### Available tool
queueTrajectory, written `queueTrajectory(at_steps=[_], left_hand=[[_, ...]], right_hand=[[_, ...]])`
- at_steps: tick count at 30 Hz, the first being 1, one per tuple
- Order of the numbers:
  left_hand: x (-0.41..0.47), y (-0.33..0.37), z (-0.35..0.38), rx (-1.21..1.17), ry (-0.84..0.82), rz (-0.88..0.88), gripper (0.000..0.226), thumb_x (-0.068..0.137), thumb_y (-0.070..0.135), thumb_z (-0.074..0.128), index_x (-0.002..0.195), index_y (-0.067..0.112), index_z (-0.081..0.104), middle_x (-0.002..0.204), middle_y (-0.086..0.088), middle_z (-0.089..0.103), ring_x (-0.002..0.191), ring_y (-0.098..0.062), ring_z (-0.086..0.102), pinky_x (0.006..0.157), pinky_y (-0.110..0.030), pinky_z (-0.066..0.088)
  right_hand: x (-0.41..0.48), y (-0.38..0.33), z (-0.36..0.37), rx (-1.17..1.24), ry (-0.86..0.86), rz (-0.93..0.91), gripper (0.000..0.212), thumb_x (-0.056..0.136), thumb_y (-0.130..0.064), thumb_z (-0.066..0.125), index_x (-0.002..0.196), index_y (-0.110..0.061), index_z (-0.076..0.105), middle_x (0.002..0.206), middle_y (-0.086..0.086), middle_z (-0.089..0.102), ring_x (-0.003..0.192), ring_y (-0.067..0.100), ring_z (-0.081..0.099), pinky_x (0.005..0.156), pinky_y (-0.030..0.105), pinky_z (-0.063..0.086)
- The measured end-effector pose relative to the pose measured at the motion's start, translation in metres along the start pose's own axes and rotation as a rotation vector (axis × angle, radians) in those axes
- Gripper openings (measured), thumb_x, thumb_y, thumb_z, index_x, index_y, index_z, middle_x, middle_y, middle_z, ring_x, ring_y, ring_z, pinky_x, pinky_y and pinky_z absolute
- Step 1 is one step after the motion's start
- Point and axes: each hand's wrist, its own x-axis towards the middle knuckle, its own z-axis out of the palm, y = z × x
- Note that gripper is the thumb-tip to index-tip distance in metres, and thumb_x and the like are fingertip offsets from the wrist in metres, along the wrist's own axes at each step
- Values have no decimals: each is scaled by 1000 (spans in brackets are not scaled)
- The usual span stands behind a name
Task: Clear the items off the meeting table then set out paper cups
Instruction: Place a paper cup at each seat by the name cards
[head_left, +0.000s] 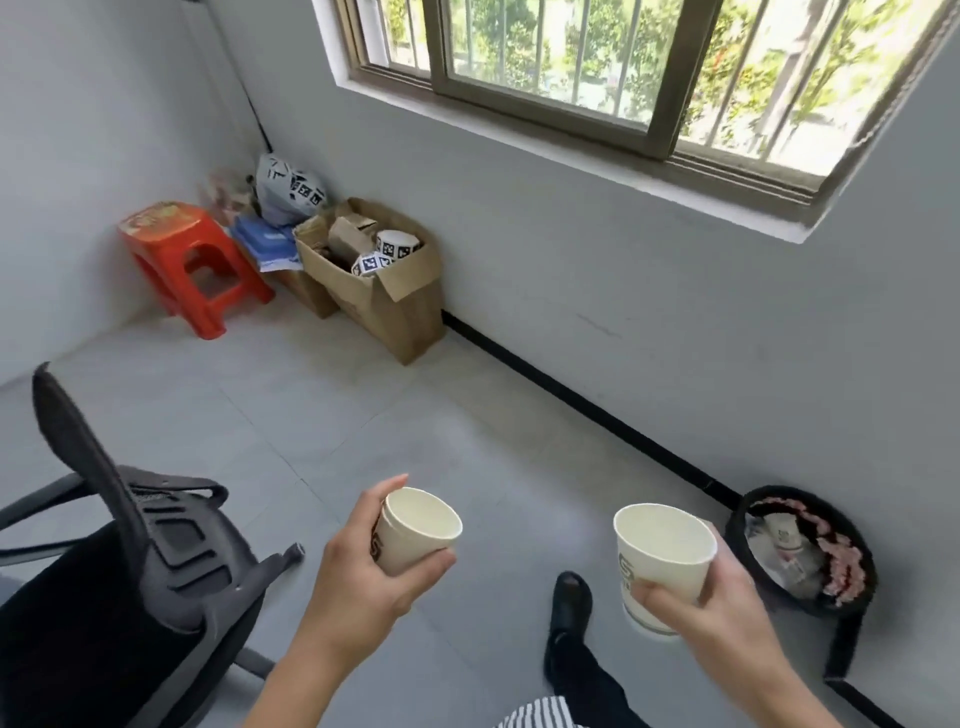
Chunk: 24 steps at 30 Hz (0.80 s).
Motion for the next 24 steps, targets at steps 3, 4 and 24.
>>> queueTrajectory(at_steps=[3,4,24], left_hand=[[48,-3,-6,-23,106,-74,66,64,17,88,112,44,52,100,4,63,87,-6,58,51,-9,49],[66,-3,-8,-21,141,-87,65,65,15,86,112,43,52,100,2,63,86,-6,58,51,-9,49],[327,-55,-210,-107,699,-295,75,53,40,84,121,39,51,106,24,61,97,6,58,78,-9,47]], right_hand=[[80,-12,10,-6,-86,-4,48,54,-11,72,100,-19,60,84,-3,68,63,-1,61,57,9,49],[107,-18,14,-13,-115,-8,47,54,-12,72,99,-20,60,83,-2,67,62,0,60,56,10,48],[474,-164,341,-166,-703,-165,44,59,-23,78,98,-33,60,86,-1,67,71,8,62,60,17,51]])
